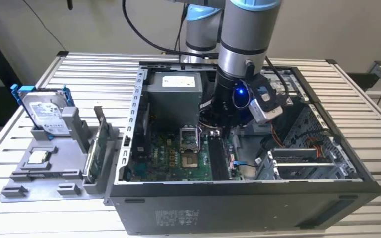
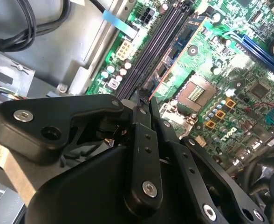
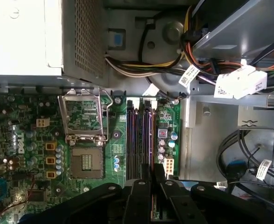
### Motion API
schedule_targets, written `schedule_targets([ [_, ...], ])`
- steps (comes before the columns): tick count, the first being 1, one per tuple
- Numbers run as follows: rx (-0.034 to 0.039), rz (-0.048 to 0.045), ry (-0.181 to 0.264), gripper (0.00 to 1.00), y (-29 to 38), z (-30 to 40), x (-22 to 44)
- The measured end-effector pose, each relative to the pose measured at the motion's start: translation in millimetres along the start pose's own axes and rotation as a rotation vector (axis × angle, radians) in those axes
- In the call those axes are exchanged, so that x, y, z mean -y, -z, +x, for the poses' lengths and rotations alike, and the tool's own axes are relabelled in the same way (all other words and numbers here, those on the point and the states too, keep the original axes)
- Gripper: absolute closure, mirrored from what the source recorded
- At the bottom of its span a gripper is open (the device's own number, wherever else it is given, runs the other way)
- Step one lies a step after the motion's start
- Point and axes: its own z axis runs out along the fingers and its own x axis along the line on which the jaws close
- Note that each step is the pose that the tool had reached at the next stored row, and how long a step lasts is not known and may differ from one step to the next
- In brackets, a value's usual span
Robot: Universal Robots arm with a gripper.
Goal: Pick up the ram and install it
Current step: 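Insert the ram into the slot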
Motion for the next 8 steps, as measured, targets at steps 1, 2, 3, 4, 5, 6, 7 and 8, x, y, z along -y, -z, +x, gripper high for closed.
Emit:
schedule_targets([
  [1,0.0000,0.0000,0.000,0.86,0.0,0.0,0.0],
  [2,-0.0009,0.0002,0.000,0.86,0.0,-0.2,0.0],
  [3,-0.0032,-0.0002,0.000,0.86,-0.3,-0.4,0.0],
  [4,-0.0037,-0.0004,0.000,0.86,-1.4,-0.9,-0.1],
  [5,-0.0050,-0.0003,0.000,0.86,-2.2,-1.9,-0.1],
  [6,-0.0072,-0.0001,0.000,0.86,-2.7,-3.7,0.0],
  [7,-0.0094,-0.0001,0.000,0.86,-3.4,-5.6,0.0],
  [8,-0.0102,-0.0001,0.000,0.86,-4.4,-7.1,-0.1],
])
